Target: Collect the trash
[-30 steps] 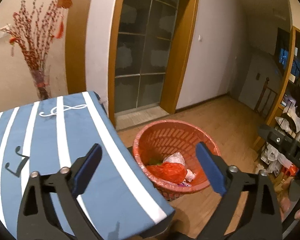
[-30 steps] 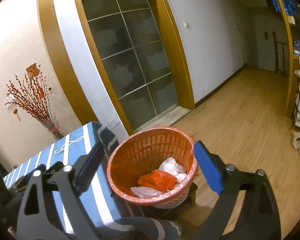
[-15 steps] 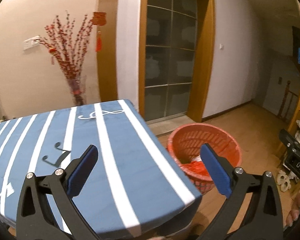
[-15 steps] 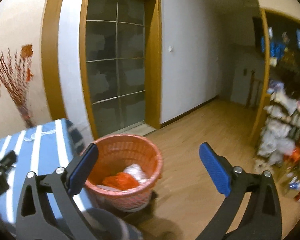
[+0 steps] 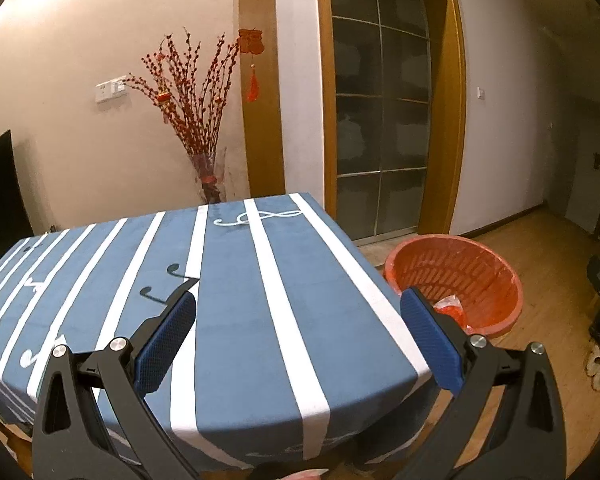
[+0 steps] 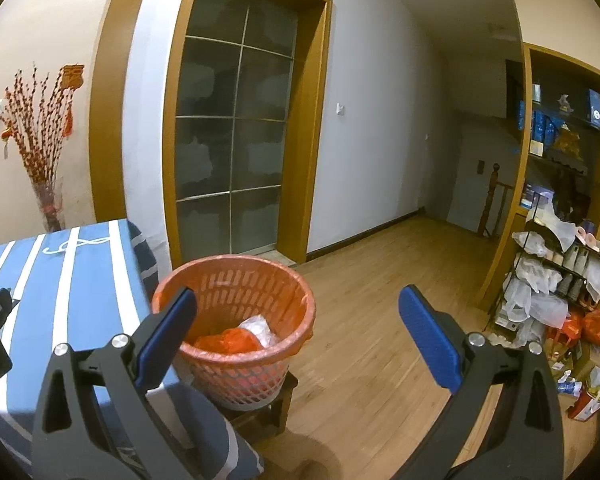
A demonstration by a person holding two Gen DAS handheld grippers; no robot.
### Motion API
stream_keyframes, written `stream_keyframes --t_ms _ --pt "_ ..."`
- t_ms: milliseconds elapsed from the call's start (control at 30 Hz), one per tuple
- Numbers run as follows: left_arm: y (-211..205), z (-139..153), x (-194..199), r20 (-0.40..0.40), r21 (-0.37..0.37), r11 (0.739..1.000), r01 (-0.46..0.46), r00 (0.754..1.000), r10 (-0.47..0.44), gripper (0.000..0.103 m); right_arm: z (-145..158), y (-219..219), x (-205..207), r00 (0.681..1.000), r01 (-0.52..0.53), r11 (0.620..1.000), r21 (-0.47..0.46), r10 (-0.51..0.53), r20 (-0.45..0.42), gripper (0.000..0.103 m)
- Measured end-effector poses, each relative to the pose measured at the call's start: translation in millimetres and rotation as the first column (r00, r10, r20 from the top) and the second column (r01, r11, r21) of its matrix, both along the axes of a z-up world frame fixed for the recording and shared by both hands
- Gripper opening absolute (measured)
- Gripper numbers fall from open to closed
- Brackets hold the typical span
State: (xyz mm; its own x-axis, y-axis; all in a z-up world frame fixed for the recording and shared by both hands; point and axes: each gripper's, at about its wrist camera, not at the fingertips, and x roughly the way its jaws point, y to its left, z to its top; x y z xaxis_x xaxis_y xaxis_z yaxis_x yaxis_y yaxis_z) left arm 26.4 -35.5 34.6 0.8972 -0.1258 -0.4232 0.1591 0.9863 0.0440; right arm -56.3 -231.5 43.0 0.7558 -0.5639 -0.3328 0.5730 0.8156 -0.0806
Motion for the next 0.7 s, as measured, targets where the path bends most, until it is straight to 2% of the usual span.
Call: stream_keyframes --t_ms 267,700 --pt "14 -13 -8 -0.048 -0.054 0.999 0.0 0.999 -0.003 0.1 -13 14 -11 0.998 -0.051 0.998 0.031 0.052 -0.026 0.099" --pt "24 -29 -16 -0.094 -0.078 0.997 -0.003 0.996 -0.004 0.1 -33 26 -15 0.993 -0.088 0.994 0.059 0.092 -0.078 0.099"
